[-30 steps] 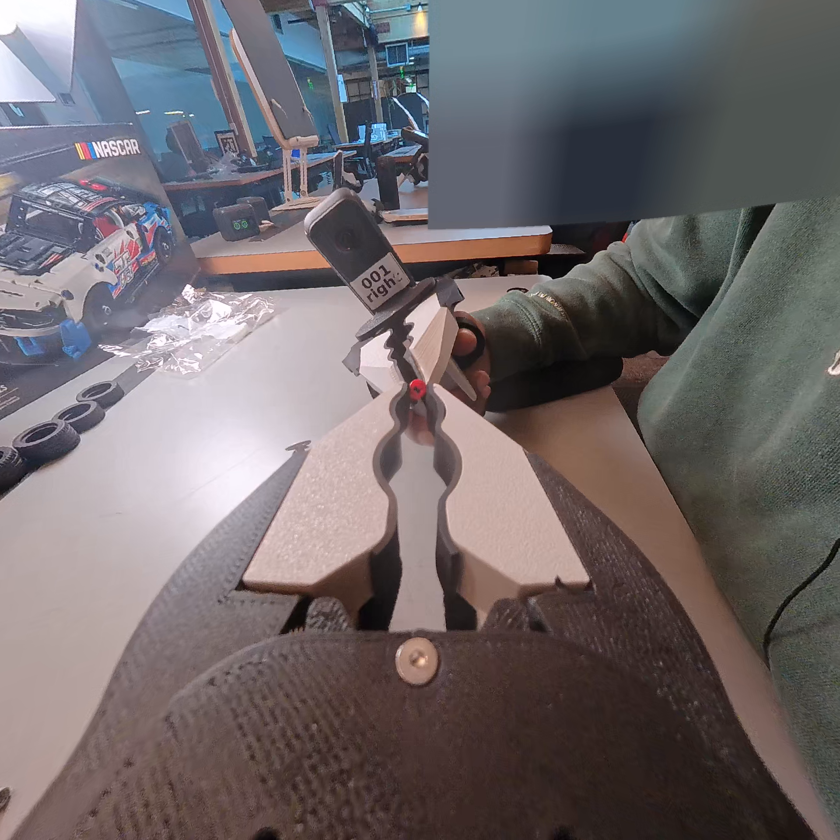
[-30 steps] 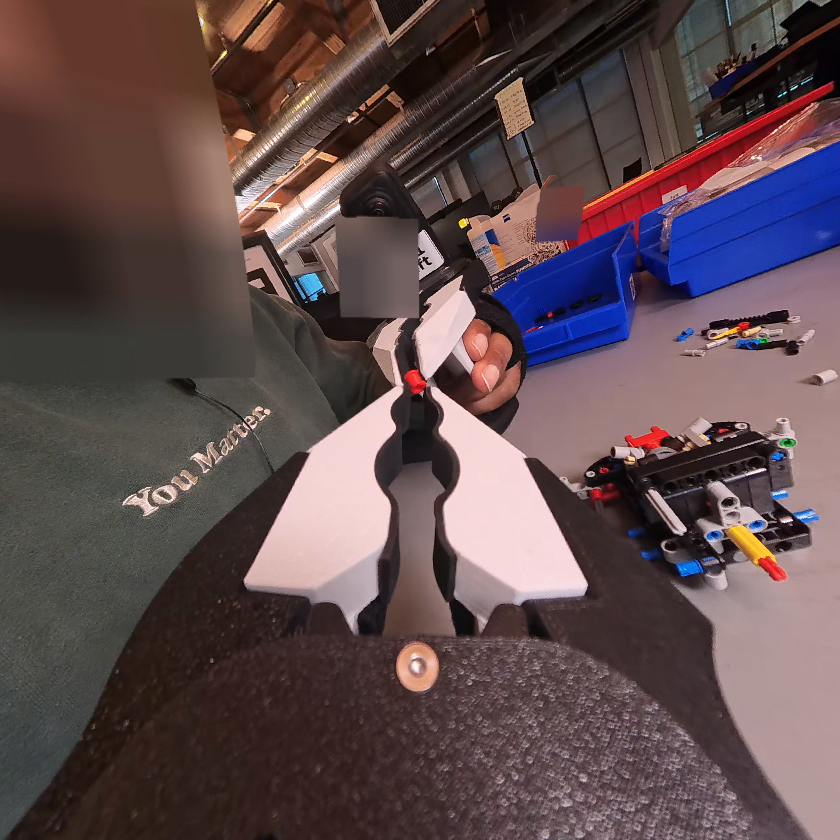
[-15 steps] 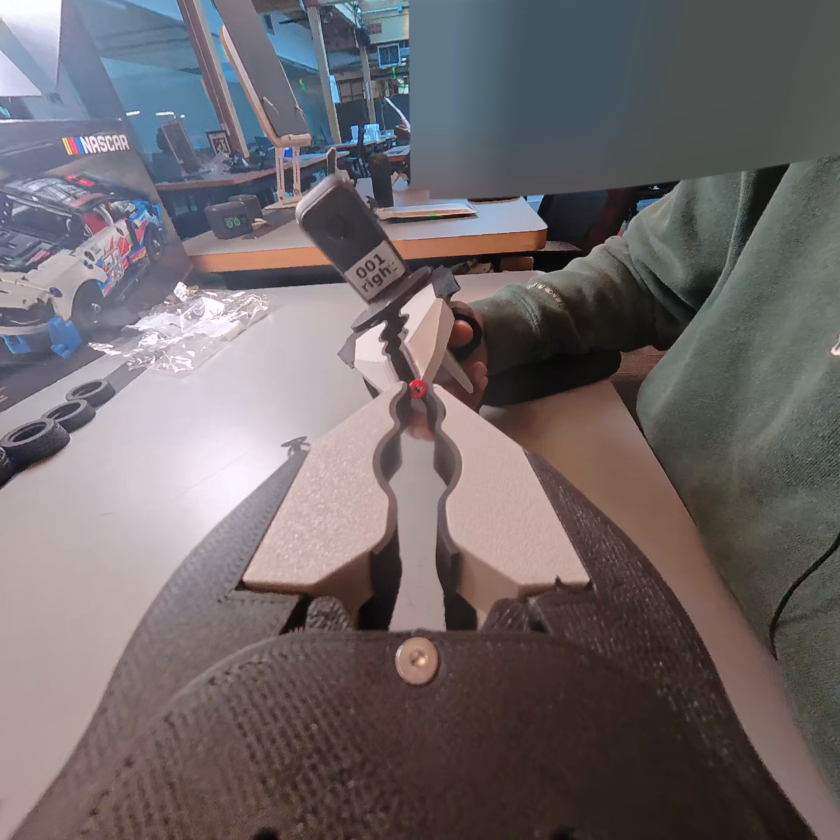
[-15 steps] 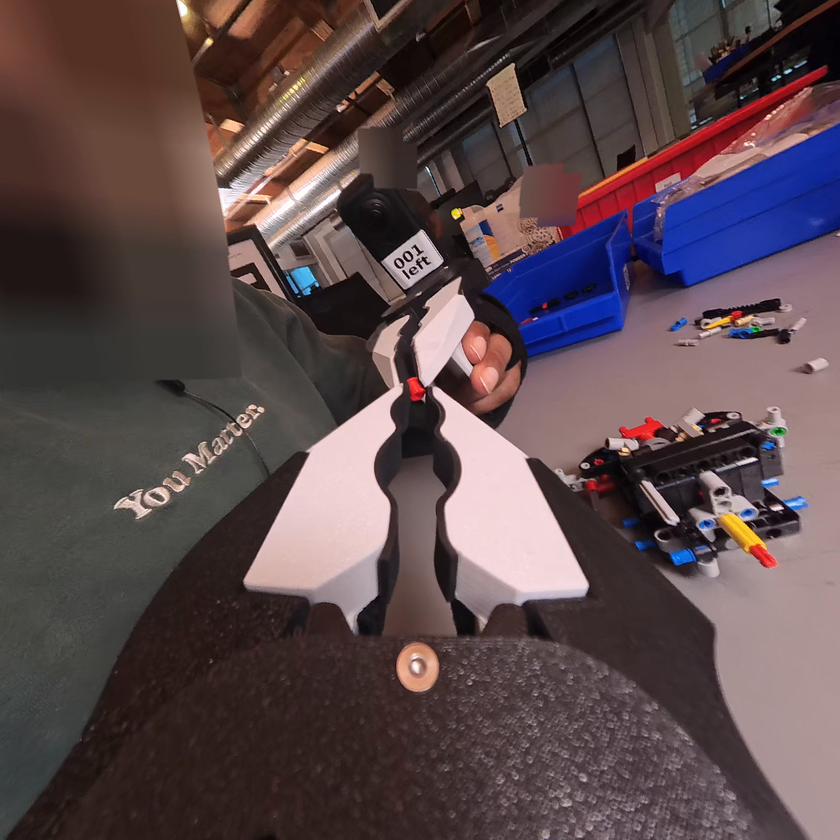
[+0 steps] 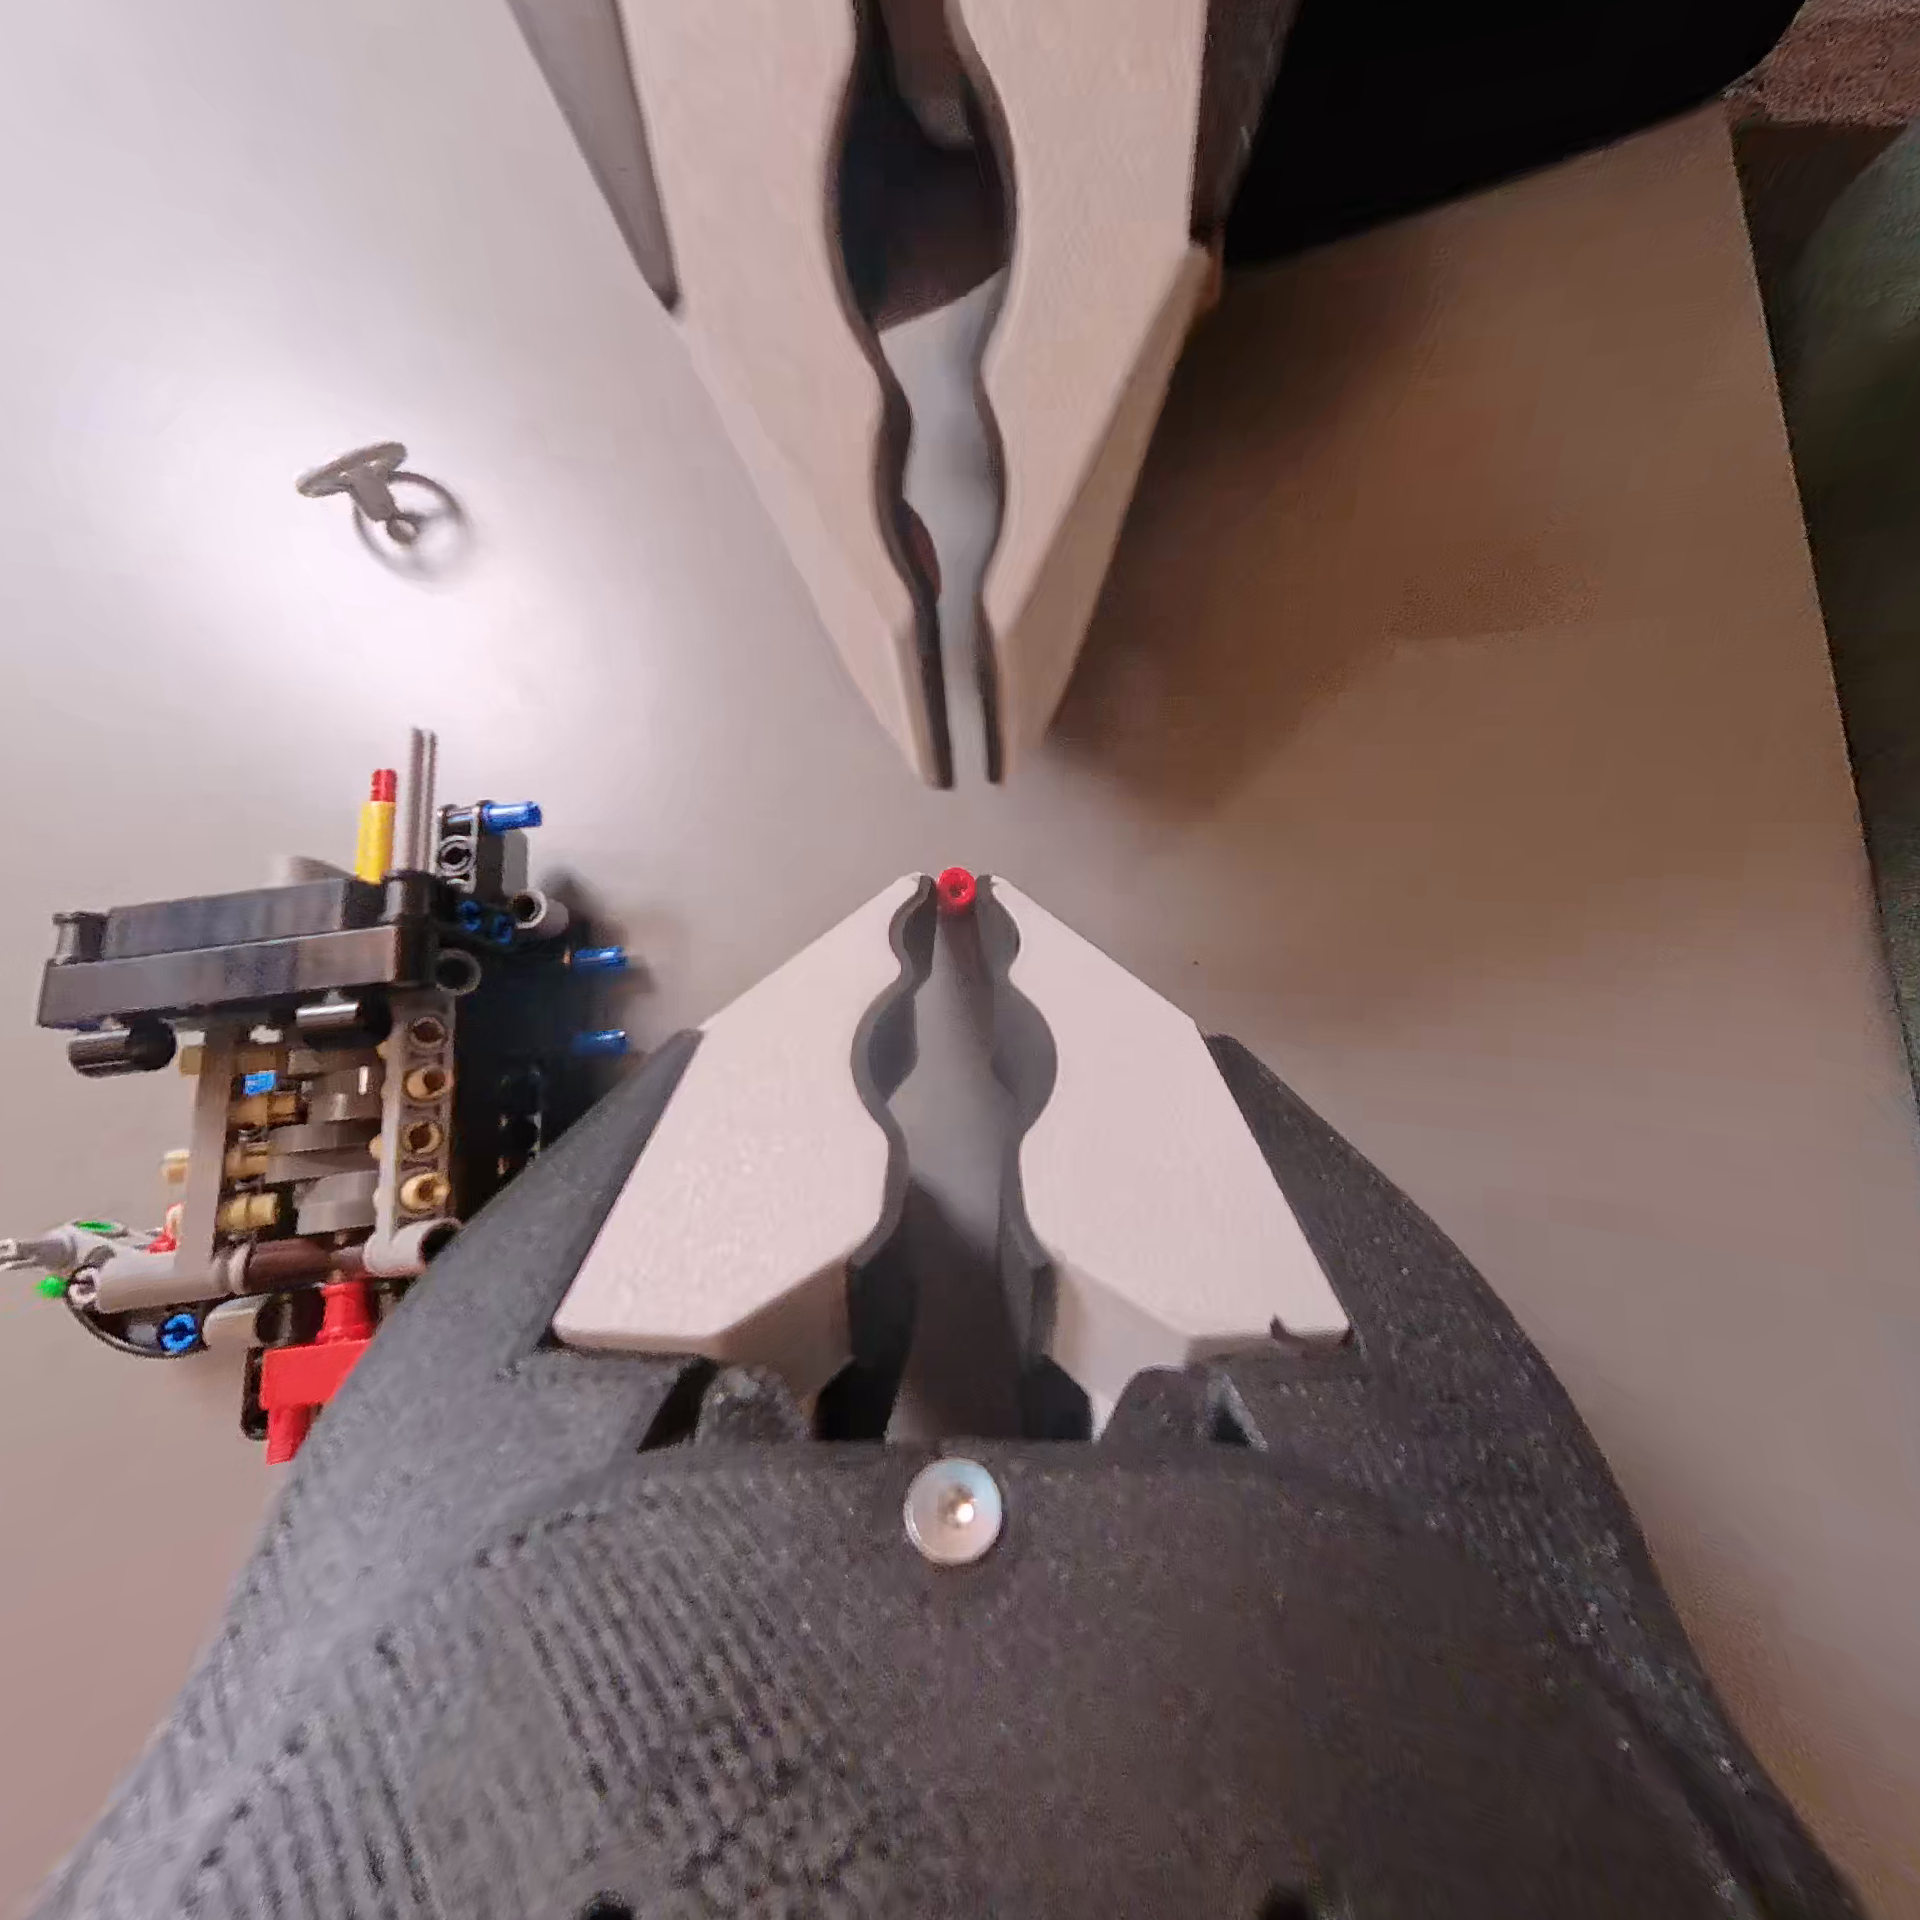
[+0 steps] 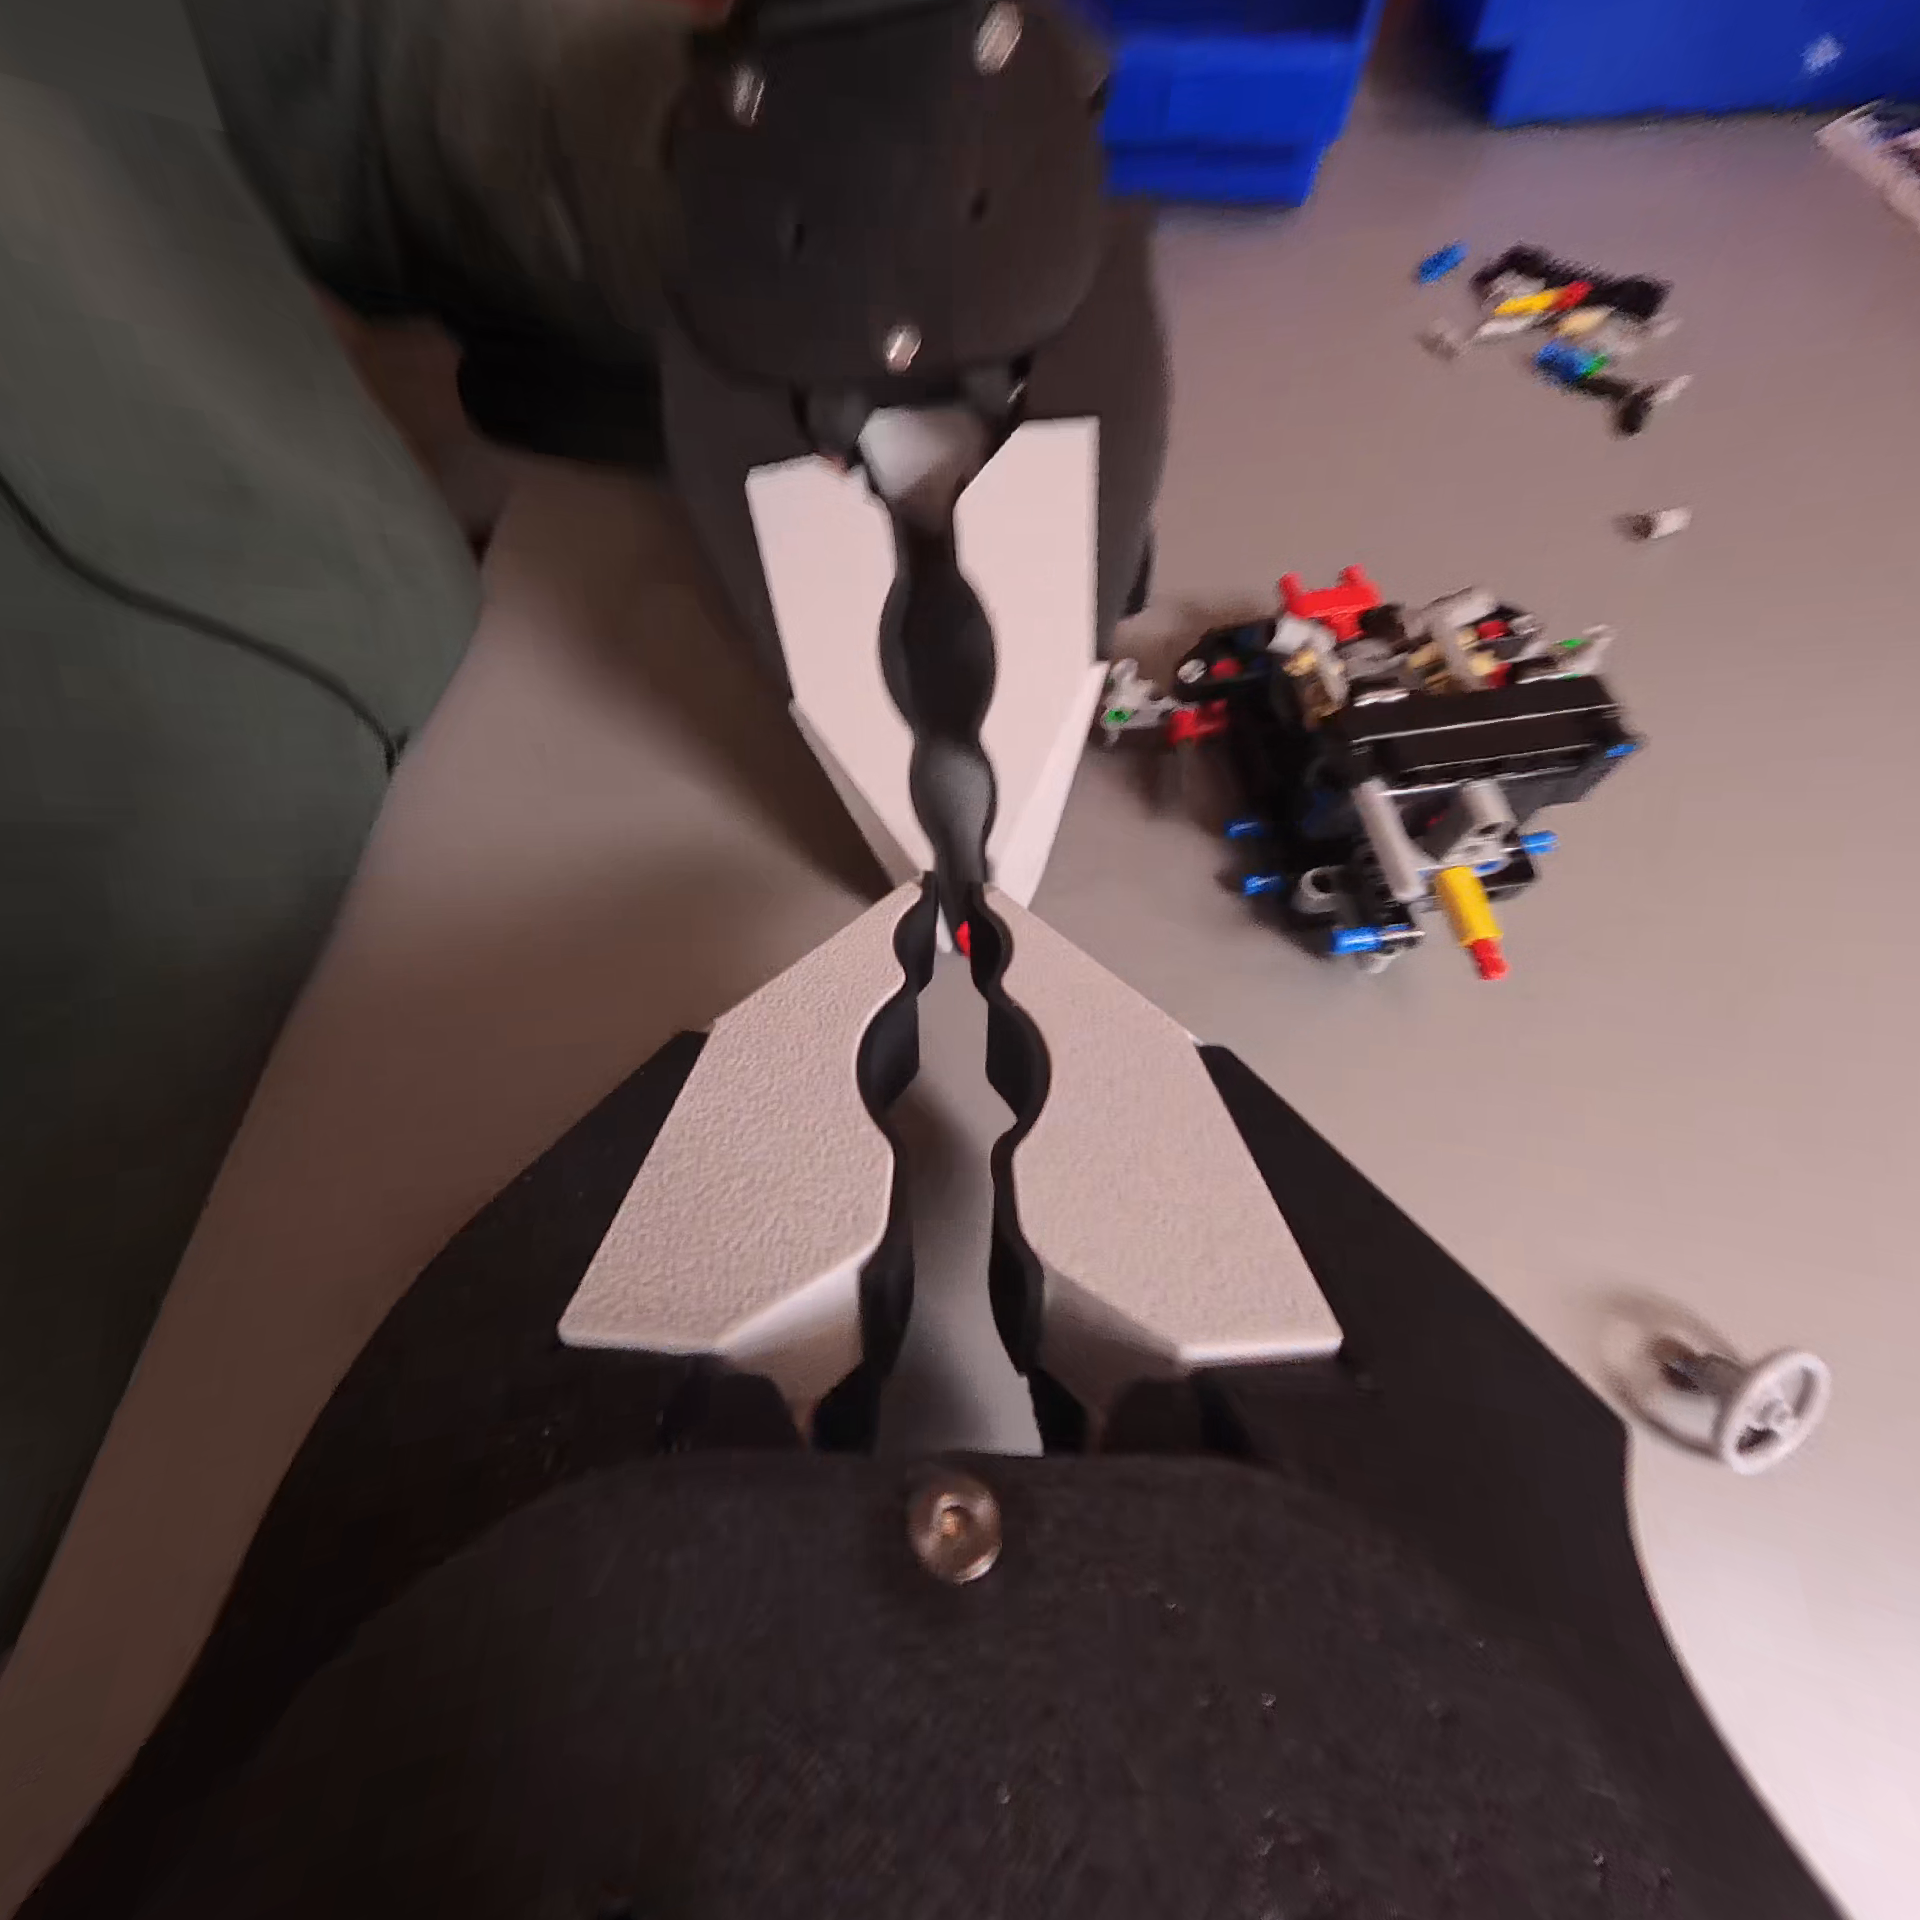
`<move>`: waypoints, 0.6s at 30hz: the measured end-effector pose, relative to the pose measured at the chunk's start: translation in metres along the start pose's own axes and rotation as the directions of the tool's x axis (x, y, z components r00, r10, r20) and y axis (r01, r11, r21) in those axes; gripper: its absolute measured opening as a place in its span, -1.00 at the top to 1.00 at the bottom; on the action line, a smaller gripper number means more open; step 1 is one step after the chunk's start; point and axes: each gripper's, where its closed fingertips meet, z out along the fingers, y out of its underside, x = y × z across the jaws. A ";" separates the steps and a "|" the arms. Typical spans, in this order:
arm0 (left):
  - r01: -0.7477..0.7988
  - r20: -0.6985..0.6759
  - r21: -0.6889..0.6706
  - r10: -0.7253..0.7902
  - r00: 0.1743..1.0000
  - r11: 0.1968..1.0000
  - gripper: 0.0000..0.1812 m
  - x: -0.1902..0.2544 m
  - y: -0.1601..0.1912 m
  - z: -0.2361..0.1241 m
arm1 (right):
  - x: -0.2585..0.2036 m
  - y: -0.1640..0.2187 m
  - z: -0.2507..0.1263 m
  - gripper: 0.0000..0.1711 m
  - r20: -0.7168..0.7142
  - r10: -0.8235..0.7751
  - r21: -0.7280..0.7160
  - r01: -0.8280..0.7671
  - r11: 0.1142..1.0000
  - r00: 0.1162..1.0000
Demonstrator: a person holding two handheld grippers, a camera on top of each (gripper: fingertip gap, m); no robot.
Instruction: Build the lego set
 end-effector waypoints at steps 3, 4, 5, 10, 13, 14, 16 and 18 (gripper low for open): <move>0.016 -0.039 0.012 -0.016 0.999 1.000 0.86 0.004 -0.002 -0.001 | -0.008 0.020 0.011 0.94 0.004 -0.097 -0.125 0.097 0.987 0.995; 0.029 -0.056 0.023 -0.027 0.998 0.999 0.82 0.006 -0.003 -0.004 | -0.007 0.021 0.012 0.93 -0.008 -0.117 -0.136 0.115 0.984 0.993; 0.038 -0.073 0.039 -0.035 0.997 0.999 0.78 0.007 -0.005 -0.008 | -0.008 0.019 0.013 0.93 -0.007 -0.126 -0.132 0.124 0.983 0.992; 0.076 -0.076 0.089 -0.070 0.995 0.993 0.77 -0.003 -0.009 -0.034 | -0.003 0.022 0.016 0.84 -0.031 -0.138 -0.194 0.129 0.972 0.990; 0.096 -0.038 0.114 -0.092 0.995 0.989 0.79 -0.015 -0.006 -0.045 | 0.003 0.025 0.019 0.77 -0.050 -0.156 -0.275 0.137 0.952 0.987; 0.104 -0.024 0.124 -0.102 0.995 0.987 0.81 -0.019 -0.005 -0.048 | 0.004 0.027 0.019 0.76 -0.048 -0.164 -0.302 0.143 0.943 0.985; 0.126 -0.008 0.140 -0.126 0.992 0.982 0.82 -0.028 -0.002 -0.051 | 0.003 0.028 0.020 0.77 -0.025 -0.181 -0.349 0.161 0.923 0.983; 0.139 0.009 0.152 -0.142 0.990 0.979 0.82 -0.036 0.001 -0.054 | 0.002 0.028 0.021 0.77 0.004 -0.202 -0.391 0.188 0.901 0.979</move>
